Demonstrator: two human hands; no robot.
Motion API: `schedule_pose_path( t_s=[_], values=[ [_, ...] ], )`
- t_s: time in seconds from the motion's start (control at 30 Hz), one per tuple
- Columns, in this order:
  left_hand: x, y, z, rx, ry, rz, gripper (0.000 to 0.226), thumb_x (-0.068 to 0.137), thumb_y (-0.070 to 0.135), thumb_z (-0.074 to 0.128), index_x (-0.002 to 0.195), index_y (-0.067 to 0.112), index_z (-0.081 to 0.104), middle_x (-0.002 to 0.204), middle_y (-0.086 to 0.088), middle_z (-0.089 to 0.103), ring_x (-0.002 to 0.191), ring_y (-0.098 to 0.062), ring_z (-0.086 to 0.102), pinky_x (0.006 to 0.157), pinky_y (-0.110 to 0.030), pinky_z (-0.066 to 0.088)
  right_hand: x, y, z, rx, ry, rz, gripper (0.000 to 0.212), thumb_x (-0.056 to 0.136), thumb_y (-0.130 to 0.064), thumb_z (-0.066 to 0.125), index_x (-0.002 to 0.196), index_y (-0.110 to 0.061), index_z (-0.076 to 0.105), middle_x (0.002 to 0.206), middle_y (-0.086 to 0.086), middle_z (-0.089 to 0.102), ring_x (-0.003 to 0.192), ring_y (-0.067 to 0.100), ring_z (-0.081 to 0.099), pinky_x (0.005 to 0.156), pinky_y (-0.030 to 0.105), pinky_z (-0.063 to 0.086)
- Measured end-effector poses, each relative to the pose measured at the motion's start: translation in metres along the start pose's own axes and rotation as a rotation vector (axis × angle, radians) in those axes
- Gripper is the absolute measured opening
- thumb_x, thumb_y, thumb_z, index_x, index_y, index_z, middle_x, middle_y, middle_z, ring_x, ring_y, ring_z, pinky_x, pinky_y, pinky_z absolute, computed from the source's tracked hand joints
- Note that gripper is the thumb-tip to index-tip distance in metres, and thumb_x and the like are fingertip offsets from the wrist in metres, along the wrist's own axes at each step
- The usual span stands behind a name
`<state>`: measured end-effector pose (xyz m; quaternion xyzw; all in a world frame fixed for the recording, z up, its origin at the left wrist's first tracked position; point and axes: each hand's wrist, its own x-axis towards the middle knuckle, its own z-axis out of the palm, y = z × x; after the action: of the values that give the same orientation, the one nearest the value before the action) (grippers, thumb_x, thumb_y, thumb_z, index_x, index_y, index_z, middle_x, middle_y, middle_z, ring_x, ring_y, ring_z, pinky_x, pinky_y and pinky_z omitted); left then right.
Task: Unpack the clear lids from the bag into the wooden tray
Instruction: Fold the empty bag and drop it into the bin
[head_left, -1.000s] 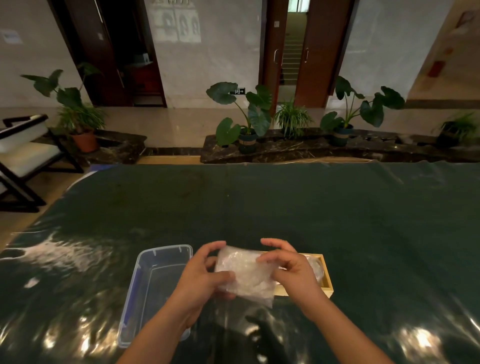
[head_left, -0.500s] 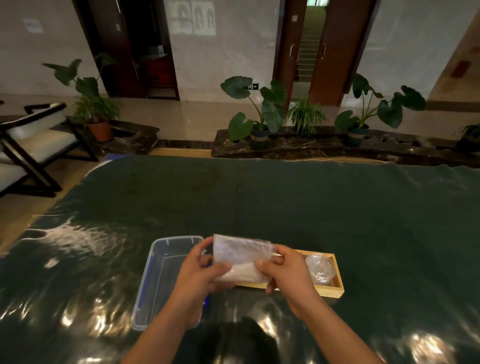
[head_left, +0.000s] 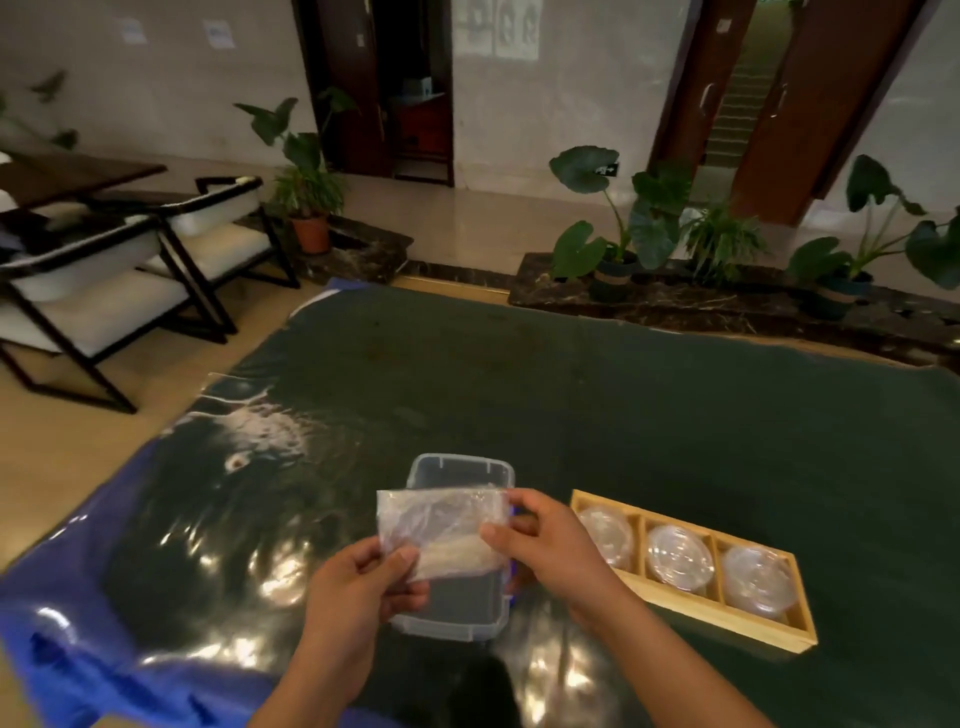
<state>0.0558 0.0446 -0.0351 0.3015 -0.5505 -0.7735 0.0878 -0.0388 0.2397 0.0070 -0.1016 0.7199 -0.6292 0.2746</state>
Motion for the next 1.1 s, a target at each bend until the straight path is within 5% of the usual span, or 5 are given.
schedule_pose_path(
  t_s=[0.2,0.37,0.63,0.9,1.1],
  values=[
    [0.007,0.012,-0.077,-0.040,0.125,0.101,0.006,0.089,-0.005,0.069,0.093,-0.005,0.073,0.072,-0.018,0.076,0.051,-0.022,0.070,0.045,-0.026,0.057,0.034,-0.009,0.075,-0.029,-0.158,-0.003,0.045,0.080,-0.009,0.082,0.117,-0.026,0.061,0.104,0.006,0.077,0.092,0.019,0.076,0.069,0.032,0.062],
    [-0.009,0.017,-0.135,-0.111,0.270,0.082,0.007,0.090,-0.005,0.068,0.096,-0.008,0.071,0.072,-0.016,0.074,0.052,-0.021,0.069,0.048,-0.026,0.059,0.056,-0.005,0.149,0.000,-0.222,-0.025,0.044,0.080,0.014,0.072,0.105,-0.021,0.064,0.067,0.000,0.073,0.057,0.013,0.068,0.055,0.027,0.059],
    [-0.052,0.016,-0.186,-0.280,0.390,0.057,0.011,0.091,0.001,0.066,0.099,-0.005,0.071,0.075,-0.016,0.075,0.055,-0.021,0.071,0.052,-0.026,0.061,0.060,-0.009,0.210,-0.088,-0.427,-0.040,0.046,0.082,0.011,0.073,0.120,-0.011,0.064,0.080,0.015,0.074,0.055,0.016,0.066,0.055,0.026,0.058],
    [-0.099,-0.020,-0.209,-0.358,0.704,0.101,0.011,0.095,-0.001,0.063,0.102,-0.008,0.068,0.074,-0.018,0.074,0.056,-0.020,0.071,0.055,-0.027,0.063,0.062,0.013,0.243,-0.160,-0.614,0.016,0.031,0.098,-0.018,0.063,0.129,-0.015,0.060,0.120,0.009,0.070,0.099,0.018,0.070,0.077,0.028,0.061],
    [-0.127,-0.045,-0.238,-0.466,0.831,0.088,0.013,0.095,0.000,0.065,0.105,-0.006,0.068,0.076,-0.015,0.077,0.060,-0.021,0.073,0.056,-0.028,0.063,0.081,0.074,0.282,-0.934,-0.703,-0.350,0.046,0.099,-0.025,0.058,0.142,-0.012,0.051,0.146,0.008,0.053,0.134,0.024,0.050,0.111,0.035,0.039]
  ],
)
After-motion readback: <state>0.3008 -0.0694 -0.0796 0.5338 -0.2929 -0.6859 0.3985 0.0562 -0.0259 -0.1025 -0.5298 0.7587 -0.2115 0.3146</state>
